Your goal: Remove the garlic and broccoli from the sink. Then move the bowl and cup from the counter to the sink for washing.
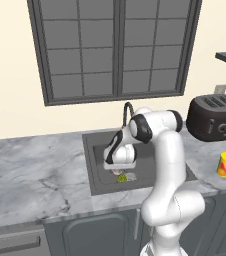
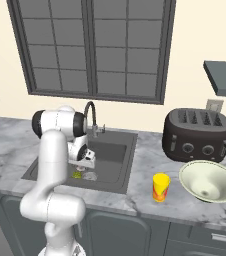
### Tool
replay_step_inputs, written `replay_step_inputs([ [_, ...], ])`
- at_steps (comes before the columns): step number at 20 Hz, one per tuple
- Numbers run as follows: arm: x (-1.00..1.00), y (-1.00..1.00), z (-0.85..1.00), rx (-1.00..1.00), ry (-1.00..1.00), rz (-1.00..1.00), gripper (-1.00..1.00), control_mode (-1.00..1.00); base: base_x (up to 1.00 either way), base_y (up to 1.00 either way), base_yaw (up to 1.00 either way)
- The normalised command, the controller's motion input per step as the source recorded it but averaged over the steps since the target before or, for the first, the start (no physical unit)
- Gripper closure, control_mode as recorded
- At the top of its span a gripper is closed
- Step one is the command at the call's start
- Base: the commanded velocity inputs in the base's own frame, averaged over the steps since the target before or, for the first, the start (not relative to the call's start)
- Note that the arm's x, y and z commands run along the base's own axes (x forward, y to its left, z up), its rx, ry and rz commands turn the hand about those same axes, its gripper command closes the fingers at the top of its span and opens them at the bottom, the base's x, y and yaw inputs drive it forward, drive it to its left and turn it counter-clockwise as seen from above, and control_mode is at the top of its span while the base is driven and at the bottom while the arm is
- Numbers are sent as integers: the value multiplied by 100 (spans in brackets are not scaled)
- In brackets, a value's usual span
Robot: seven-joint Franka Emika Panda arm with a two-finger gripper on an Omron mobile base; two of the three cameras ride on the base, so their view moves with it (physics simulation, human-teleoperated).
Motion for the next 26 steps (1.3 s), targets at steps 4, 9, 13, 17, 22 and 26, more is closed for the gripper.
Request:
replay_step_inputs([
  [4,17,0,-12,-7,0,0,-100,-100,0,0,0],
  [9,17,0,-11,-6,0,0,-100,-100,0,0,0],
  [13,6,0,-10,-2,1,0,-100,-100,0,0,0],
  [17,-2,0,-9,-1,10,0,100,-100,0,0,0],
  [22,0,0,-3,0,8,0,100,-100,0,0,0],
  [26,0,0,0,0,1,0,100,-100,0,0,0],
])
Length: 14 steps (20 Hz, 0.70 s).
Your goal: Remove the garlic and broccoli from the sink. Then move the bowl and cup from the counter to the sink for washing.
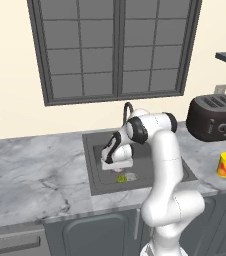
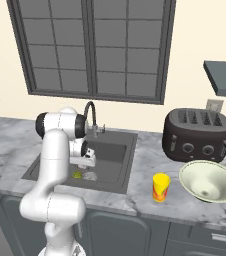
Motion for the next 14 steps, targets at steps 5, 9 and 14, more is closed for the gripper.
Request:
replay_step_inputs([
  [5,-4,4,3,-1,0,0,100,-100,0,0,0],
  [9,-8,3,9,-3,0,0,100,-100,0,0,0],
  [14,-4,0,13,-4,0,0,100,-100,0,0,0],
])
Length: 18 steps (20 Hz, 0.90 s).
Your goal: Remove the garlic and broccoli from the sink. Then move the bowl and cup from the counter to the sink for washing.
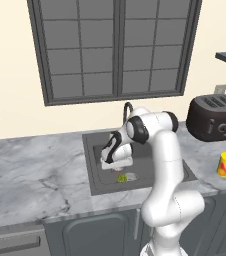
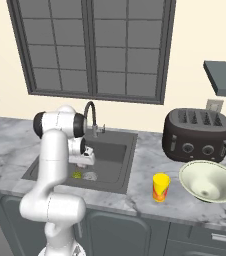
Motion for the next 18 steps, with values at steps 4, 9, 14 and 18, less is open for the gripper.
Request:
replay_step_inputs([
  [4,-8,0,20,-4,0,0,100,-100,0,0,0],
  [9,-10,0,22,-4,0,0,100,-100,0,0,0],
  [14,-13,0,25,-2,0,0,100,-100,0,0,0],
  [18,-14,-5,24,0,0,0,100,-100,0,0,0],
])
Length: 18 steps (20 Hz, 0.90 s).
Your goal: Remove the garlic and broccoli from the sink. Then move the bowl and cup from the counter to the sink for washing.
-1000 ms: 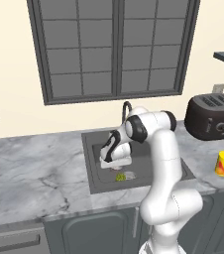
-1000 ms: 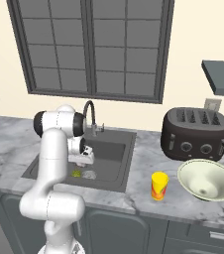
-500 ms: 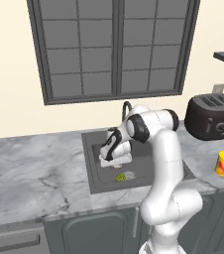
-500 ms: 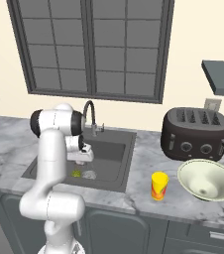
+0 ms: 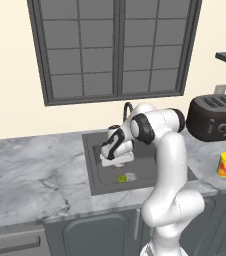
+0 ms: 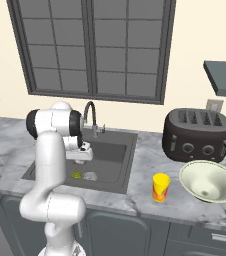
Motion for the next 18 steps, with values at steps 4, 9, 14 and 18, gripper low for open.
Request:
replay_step_inputs([
  [4,-16,-9,24,0,0,0,100,-100,0,0,0],
  [9,-20,-2,23,0,0,0,100,-100,0,0,0],
  [14,-18,7,22,0,0,0,100,-100,0,0,0],
  [18,-17,6,26,-1,0,0,100,-100,0,0,0],
])
